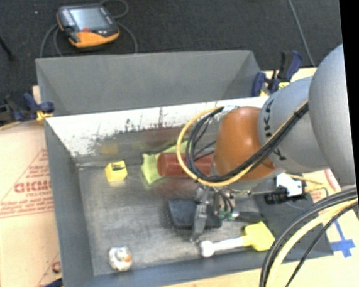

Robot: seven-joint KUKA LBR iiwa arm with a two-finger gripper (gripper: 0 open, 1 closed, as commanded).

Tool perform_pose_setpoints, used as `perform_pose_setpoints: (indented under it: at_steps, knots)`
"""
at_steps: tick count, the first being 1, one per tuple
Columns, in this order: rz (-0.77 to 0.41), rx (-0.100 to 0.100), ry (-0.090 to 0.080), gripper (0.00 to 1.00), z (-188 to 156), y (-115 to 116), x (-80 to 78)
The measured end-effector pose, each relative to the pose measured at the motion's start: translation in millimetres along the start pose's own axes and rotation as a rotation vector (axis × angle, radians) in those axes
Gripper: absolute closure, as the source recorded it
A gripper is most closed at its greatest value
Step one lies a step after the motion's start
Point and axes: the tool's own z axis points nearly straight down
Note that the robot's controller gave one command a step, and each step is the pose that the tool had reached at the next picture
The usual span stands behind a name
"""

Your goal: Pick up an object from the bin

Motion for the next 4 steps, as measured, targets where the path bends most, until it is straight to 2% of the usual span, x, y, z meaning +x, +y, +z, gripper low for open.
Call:
perform_pose_setpoints:
  at_steps: [1, 3, 4]
  knots:
    - [-0.001, 0.004, 0.013, 1.00, -18.6, -1.2, 2.9]
    - [-0.001, 0.001, 0.000, 1.00, -51.4, -0.6, -0.7]
    - [-0.001, 0.002, 0.006, 1.00, -58.9, -1.1, 0.6]
